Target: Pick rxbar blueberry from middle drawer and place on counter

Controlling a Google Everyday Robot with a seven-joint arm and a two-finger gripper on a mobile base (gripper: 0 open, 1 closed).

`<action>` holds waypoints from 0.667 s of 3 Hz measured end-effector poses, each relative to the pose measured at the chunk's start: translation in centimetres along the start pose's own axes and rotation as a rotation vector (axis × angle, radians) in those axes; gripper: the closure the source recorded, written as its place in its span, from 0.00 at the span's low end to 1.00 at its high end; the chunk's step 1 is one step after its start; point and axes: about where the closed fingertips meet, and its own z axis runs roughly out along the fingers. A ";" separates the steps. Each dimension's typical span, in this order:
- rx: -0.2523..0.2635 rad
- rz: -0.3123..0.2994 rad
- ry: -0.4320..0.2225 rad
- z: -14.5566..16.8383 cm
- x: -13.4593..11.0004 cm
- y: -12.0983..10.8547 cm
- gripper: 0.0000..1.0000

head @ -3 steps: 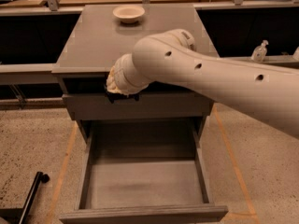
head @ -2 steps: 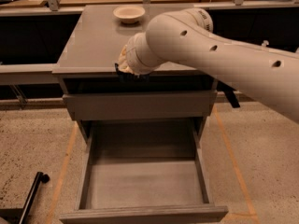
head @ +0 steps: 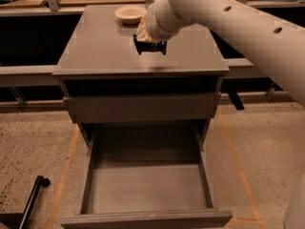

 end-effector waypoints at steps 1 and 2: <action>-0.004 0.020 -0.018 1.6 4.5 -2.5 1.00; 0.055 0.022 -0.036 0.6 4.6 -5.6 0.75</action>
Offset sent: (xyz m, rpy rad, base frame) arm 0.0375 -0.0284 -0.0056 0.0197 0.0120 0.0005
